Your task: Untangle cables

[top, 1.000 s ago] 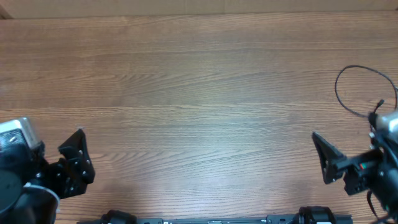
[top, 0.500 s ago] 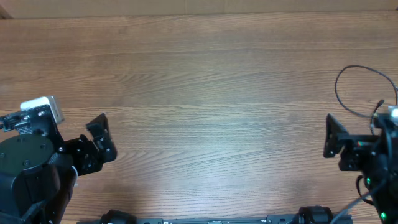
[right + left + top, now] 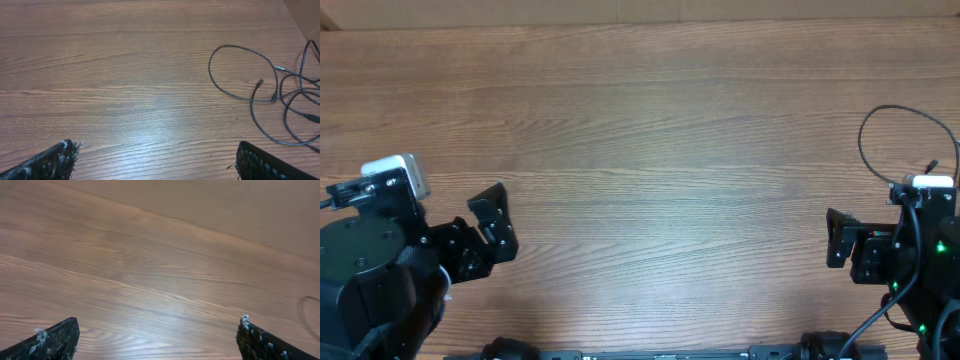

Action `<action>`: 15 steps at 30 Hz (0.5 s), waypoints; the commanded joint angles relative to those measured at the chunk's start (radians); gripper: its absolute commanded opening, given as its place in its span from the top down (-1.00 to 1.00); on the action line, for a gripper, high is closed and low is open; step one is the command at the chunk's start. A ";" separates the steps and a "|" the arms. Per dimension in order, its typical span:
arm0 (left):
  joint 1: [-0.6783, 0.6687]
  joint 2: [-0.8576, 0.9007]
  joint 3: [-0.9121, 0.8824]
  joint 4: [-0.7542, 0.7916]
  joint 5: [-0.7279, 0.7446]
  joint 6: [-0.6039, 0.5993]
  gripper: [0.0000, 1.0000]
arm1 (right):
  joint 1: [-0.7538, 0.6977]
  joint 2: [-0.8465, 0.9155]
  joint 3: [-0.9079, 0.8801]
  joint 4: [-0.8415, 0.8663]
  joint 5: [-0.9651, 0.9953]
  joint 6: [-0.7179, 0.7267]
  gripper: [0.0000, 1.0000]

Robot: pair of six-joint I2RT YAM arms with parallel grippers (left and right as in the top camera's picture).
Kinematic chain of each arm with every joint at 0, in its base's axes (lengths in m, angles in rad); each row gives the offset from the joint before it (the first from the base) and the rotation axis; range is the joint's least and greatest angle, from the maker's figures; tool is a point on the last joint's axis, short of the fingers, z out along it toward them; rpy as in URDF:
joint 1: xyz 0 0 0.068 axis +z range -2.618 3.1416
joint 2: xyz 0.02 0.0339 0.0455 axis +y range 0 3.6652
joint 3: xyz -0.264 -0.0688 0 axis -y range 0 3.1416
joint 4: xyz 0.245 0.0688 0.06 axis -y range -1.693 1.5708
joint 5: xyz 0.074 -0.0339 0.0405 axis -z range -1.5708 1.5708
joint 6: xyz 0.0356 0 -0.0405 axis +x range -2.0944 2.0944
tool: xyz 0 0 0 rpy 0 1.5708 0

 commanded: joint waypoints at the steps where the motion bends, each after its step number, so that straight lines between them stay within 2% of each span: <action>1: 0.004 0.001 -0.007 0.015 0.121 -0.082 -0.99 | 0.005 -0.001 0.000 0.002 0.007 0.005 -1.00; 7: 0.003 0.002 -0.007 0.022 0.185 -0.159 -0.99 | 0.005 -0.001 0.000 0.002 0.007 0.005 -0.99; 15: 0.004 0.002 -0.007 0.018 0.135 -0.129 -0.99 | 0.005 -0.001 0.000 0.002 0.007 0.005 -1.00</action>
